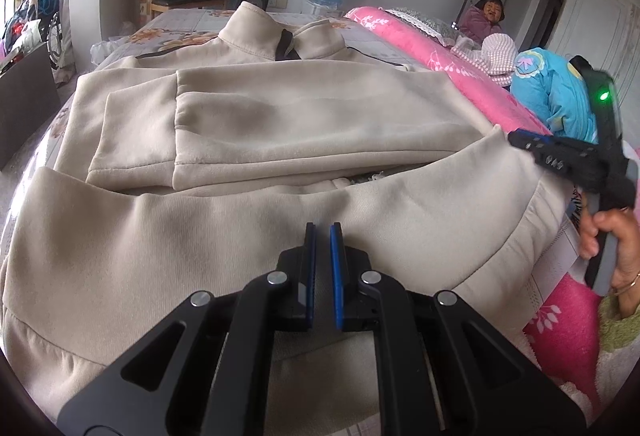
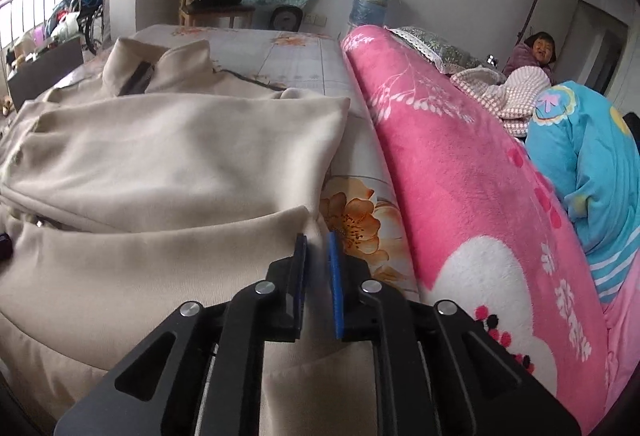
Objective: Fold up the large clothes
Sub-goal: 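Pinch the fold edge with the right tool and adjust it, then move both tools to the jacket collar and grasp it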
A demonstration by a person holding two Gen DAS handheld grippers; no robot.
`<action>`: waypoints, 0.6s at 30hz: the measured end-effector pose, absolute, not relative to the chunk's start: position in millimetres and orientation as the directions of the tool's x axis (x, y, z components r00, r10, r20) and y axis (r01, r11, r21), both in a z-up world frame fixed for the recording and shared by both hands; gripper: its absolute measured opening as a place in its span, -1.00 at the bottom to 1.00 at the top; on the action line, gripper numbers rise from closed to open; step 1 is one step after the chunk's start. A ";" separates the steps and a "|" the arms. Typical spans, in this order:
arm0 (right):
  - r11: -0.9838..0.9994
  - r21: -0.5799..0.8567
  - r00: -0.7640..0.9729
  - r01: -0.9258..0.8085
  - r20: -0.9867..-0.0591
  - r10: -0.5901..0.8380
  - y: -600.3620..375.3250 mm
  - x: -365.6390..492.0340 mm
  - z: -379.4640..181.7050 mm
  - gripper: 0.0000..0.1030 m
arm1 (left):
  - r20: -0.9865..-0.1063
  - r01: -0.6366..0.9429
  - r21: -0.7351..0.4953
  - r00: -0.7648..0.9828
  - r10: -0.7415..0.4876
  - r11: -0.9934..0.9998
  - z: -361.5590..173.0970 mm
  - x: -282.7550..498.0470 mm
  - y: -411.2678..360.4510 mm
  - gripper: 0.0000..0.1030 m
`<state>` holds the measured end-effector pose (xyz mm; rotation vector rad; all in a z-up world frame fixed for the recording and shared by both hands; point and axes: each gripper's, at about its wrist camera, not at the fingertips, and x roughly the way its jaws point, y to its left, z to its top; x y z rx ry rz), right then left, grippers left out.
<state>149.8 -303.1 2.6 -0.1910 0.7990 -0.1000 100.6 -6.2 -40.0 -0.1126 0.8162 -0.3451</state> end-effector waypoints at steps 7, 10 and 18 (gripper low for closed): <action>0.994 0.035 0.754 -0.103 -0.649 0.101 -297.6 101.6 54.4 -0.67 | -0.694 0.247 -0.232 0.636 -0.338 0.941 -40.0 99.9 -6.4 -0.84; 0.954 0.101 0.675 -0.281 -0.687 0.271 -258.3 90.8 37.3 -0.67 | -0.694 0.247 -0.219 0.640 -0.329 0.944 -39.9 99.0 -7.9 -0.84; 0.904 0.095 0.567 -0.416 -0.751 0.339 -197.7 83.8 -33.3 -0.67 | -0.695 0.249 -0.183 0.651 -0.304 0.951 -39.6 96.6 -11.3 -0.85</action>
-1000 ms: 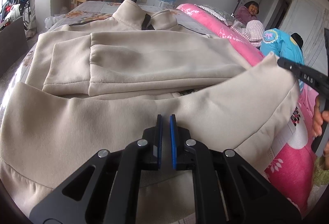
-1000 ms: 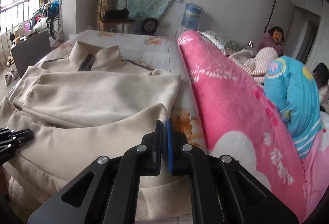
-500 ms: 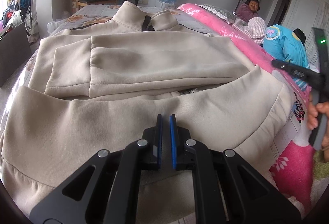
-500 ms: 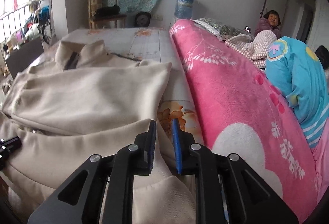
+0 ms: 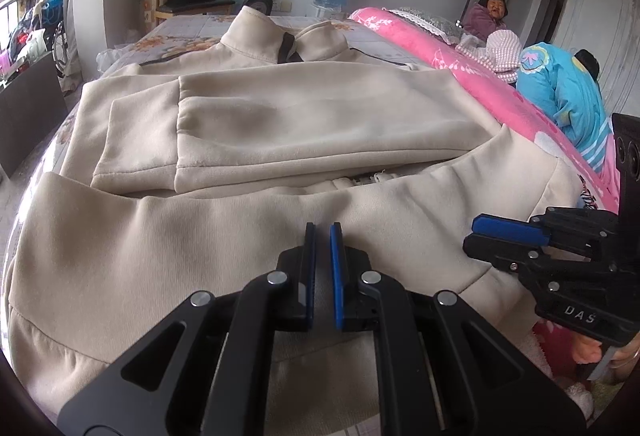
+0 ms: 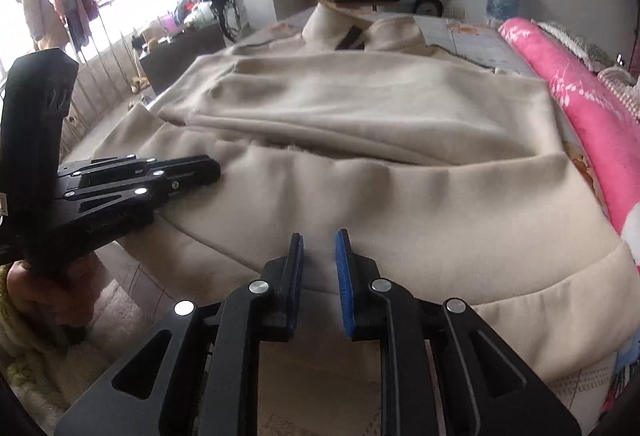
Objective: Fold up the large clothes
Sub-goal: 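Move both tools to the jacket collar and grasp it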
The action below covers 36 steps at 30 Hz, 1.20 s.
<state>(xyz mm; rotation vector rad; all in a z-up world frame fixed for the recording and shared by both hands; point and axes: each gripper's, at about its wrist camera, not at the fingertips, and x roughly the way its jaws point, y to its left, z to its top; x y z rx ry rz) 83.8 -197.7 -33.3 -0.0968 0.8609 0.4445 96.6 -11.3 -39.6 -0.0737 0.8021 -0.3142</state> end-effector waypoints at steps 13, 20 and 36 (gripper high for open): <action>0.893 0.138 0.567 -0.428 -0.728 0.384 -207.1 83.8 -34.2 -0.67 | -0.695 0.137 -0.163 0.687 -0.212 0.977 -22.6 55.5 32.6 -0.75; 0.893 0.143 0.568 -0.427 -0.726 0.388 -207.7 83.9 -34.2 -0.67 | -0.711 -0.109 -0.170 0.701 -0.045 0.979 -34.5 47.2 117.8 -0.89; 0.917 0.262 0.533 -0.301 -0.751 0.390 -240.0 113.6 11.9 0.12 | -0.670 0.014 -0.094 0.738 -0.073 0.995 53.7 84.1 101.9 0.19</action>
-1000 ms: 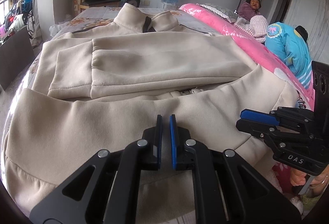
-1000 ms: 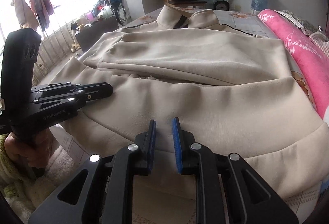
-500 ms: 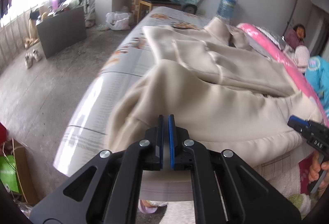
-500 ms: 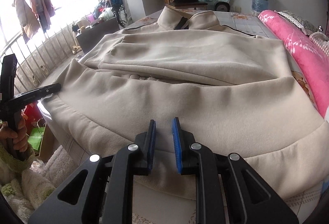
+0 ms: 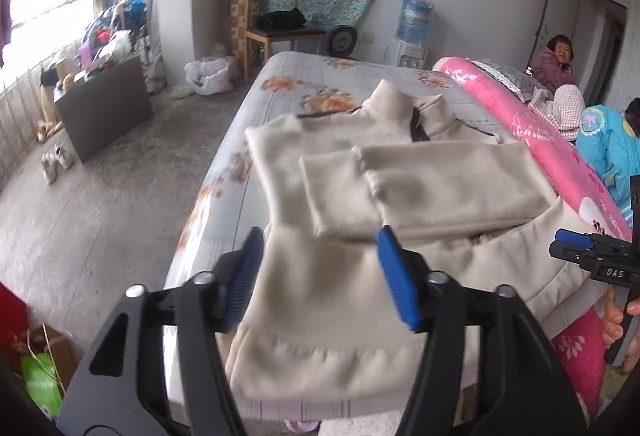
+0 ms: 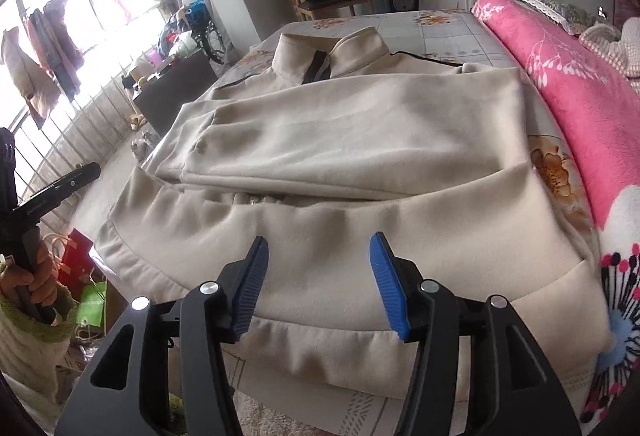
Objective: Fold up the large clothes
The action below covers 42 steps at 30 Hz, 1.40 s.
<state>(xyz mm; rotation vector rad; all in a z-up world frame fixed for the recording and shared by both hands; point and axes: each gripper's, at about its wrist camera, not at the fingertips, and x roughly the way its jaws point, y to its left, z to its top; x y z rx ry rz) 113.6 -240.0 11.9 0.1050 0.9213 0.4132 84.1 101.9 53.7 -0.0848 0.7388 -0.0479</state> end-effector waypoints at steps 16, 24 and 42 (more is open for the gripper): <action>0.891 0.355 0.485 -0.282 -0.749 0.452 -240.3 285.1 90.7 0.51 | -0.686 0.136 -0.044 0.716 -0.129 0.990 95.5 302.1 40.5 0.63; 0.913 0.368 0.392 -0.175 -0.825 0.407 -220.6 424.0 36.9 0.51 | -0.783 0.056 -0.162 0.600 -0.163 0.985 38.0 421.9 32.3 0.47; 0.909 0.370 0.284 -0.194 -0.866 0.413 -205.9 480.7 -10.2 -0.73 | -0.820 0.187 -0.119 0.536 -0.203 0.975 14.6 438.6 1.7 -0.91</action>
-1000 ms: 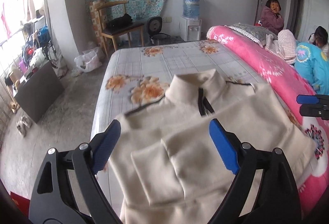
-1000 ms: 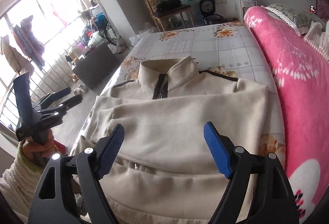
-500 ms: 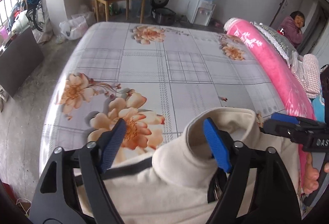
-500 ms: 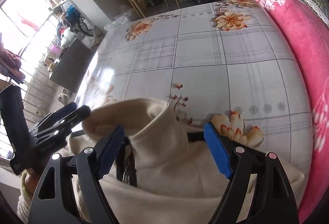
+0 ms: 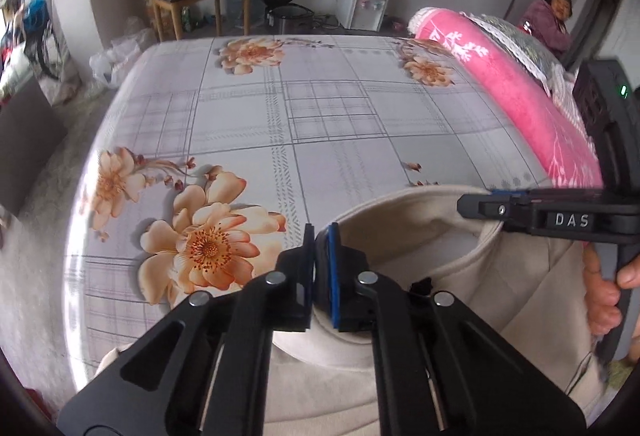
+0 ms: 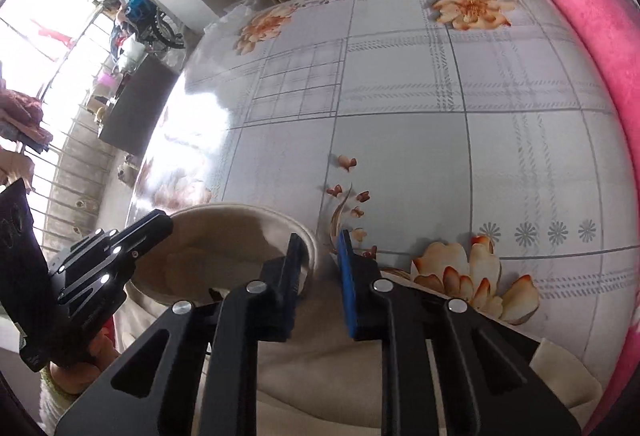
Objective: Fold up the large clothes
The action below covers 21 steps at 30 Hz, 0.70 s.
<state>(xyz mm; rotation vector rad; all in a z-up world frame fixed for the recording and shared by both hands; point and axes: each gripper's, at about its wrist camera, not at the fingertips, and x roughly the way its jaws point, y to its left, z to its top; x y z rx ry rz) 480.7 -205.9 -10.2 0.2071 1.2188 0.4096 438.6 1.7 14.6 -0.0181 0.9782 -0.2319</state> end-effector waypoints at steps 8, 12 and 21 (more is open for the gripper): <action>0.917 0.223 0.396 -0.332 -0.849 0.349 -191.8 421.2 43.1 -0.80 | -0.772 0.271 -0.059 0.598 -0.216 0.961 56.2 378.8 -9.2 -0.92; 0.914 0.169 0.435 -0.368 -0.837 0.330 -197.7 382.5 53.1 -0.81 | -0.760 0.293 -0.045 0.611 -0.223 0.955 66.2 340.4 -6.2 -0.92; 0.885 0.017 0.457 -0.464 -0.852 0.256 -195.2 291.9 17.5 -0.77 | -0.788 0.349 -0.042 0.564 -0.246 0.936 22.4 259.6 -13.5 -0.92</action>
